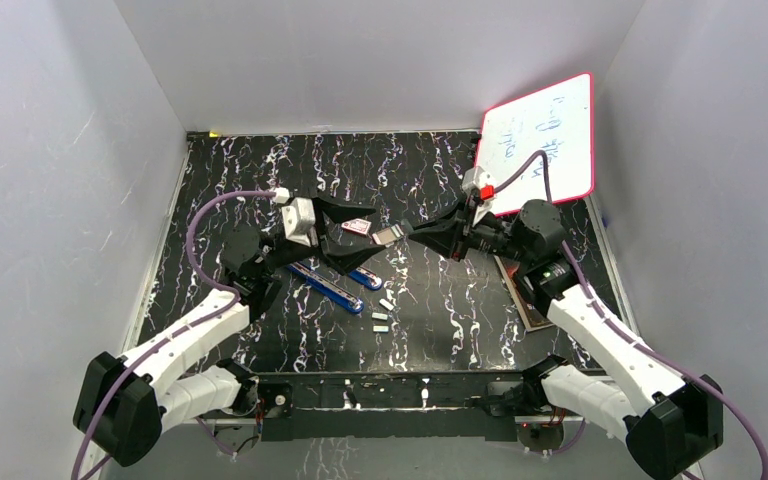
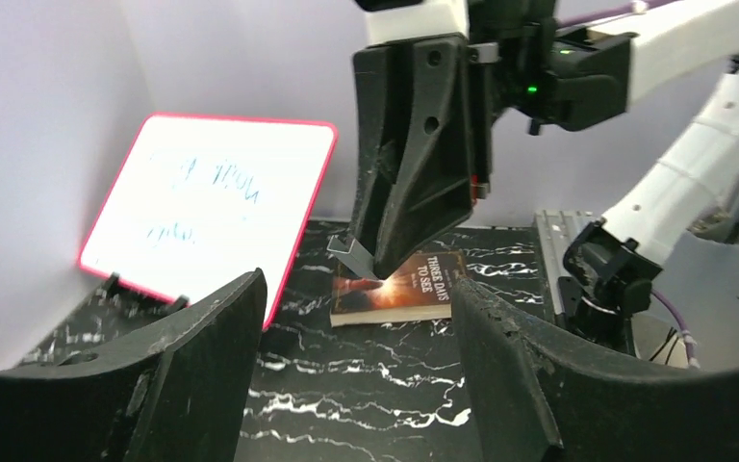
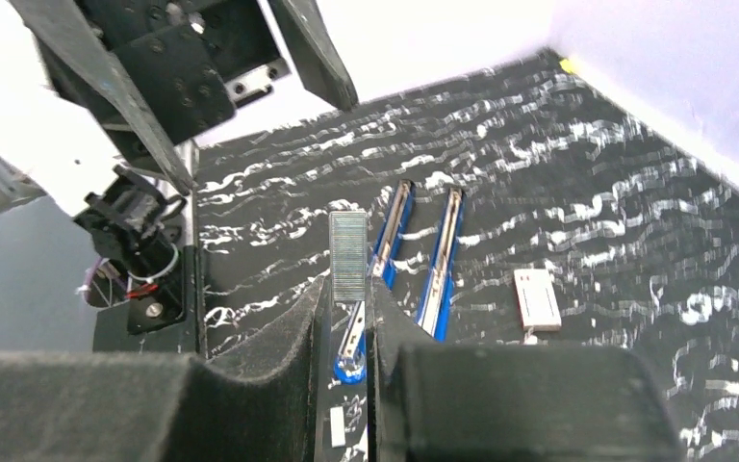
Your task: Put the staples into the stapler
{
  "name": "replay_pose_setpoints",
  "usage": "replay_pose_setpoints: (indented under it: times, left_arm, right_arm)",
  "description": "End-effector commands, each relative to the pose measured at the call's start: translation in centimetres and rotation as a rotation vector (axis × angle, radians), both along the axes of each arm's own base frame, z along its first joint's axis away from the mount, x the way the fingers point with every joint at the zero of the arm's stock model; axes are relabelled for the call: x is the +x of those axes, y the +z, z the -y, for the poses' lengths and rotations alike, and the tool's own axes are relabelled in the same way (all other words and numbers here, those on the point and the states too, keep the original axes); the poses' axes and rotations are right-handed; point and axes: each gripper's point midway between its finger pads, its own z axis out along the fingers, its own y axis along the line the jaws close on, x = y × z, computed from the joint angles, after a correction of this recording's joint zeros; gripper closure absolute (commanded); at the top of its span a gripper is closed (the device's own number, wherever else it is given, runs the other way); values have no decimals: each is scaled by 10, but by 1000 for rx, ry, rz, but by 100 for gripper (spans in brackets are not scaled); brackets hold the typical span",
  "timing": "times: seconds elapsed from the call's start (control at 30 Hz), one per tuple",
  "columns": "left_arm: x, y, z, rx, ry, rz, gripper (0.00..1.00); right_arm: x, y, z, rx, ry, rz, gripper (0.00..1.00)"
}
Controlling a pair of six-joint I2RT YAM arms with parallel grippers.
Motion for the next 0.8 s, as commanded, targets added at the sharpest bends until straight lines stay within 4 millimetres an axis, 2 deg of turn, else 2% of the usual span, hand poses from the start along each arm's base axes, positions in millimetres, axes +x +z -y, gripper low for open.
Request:
replay_pose_setpoints:
  times: [0.0, 0.13, 0.37, 0.5, 0.77]
  left_arm:
    - [-34, 50, 0, -50, -133, 244, 33]
    - [-36, 58, 3, -67, -142, 265, 33]
    - [-29, 68, 7, -136, -138, 195, 34]
    - [-35, 82, 8, -198, -178, 202, 36]
    - [-41, 84, 17, -208, -234, 177, 41]
  right_arm:
    - [-27, 69, -4, 83, 152, 211, 100]
    - [-35, 85, -6, 87, 208, 252, 100]
    - [-45, 101, -7, 101, 272, 305, 100]
    - [-47, 102, -8, 97, 293, 313, 100]
    - [-46, 103, -8, 101, 286, 315, 100]
